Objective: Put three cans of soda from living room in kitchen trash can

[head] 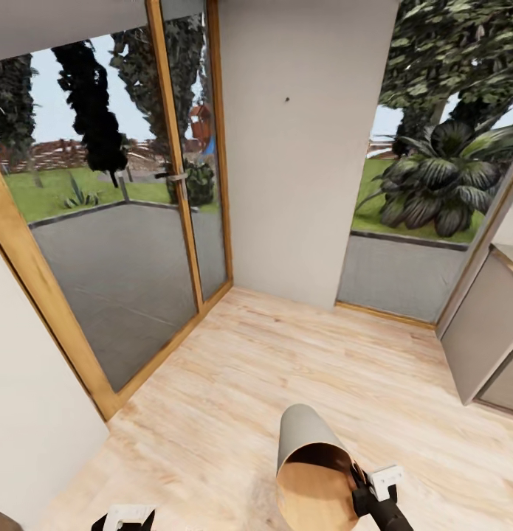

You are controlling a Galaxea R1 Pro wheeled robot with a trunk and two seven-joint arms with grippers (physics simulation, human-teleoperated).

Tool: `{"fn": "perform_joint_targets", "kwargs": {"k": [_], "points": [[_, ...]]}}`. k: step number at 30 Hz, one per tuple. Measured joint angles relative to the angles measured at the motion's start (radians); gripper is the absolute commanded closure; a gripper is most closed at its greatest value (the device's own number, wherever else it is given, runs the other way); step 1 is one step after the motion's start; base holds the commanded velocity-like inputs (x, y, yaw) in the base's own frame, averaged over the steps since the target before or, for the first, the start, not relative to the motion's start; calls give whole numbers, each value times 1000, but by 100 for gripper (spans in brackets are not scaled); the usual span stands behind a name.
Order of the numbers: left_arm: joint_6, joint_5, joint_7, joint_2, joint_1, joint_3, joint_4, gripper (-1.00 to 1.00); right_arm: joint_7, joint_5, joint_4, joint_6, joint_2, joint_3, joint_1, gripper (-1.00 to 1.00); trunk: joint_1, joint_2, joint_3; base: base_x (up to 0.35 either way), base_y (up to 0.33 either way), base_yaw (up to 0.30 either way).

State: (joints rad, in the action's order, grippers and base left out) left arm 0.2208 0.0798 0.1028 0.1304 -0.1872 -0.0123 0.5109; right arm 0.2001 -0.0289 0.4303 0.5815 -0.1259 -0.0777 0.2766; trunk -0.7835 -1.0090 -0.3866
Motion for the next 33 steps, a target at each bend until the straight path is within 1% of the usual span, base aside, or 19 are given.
{"fn": "perform_joint_targets", "kwargs": {"k": [7,28,33], "points": [[0,0,0,0,0,0,0,-100,0,-2,3,0,0,1,1,100,0,0,1,0,0,83],[0,0,0,0,0,0,0,-100,0,-1,3,1,0,1,0,100,0,0,1,0,0,3],[0,0,0,0,0,0,0,-100,0,-2,3,1,0,2,0,100,0,0,1,-66,0,0]]}}
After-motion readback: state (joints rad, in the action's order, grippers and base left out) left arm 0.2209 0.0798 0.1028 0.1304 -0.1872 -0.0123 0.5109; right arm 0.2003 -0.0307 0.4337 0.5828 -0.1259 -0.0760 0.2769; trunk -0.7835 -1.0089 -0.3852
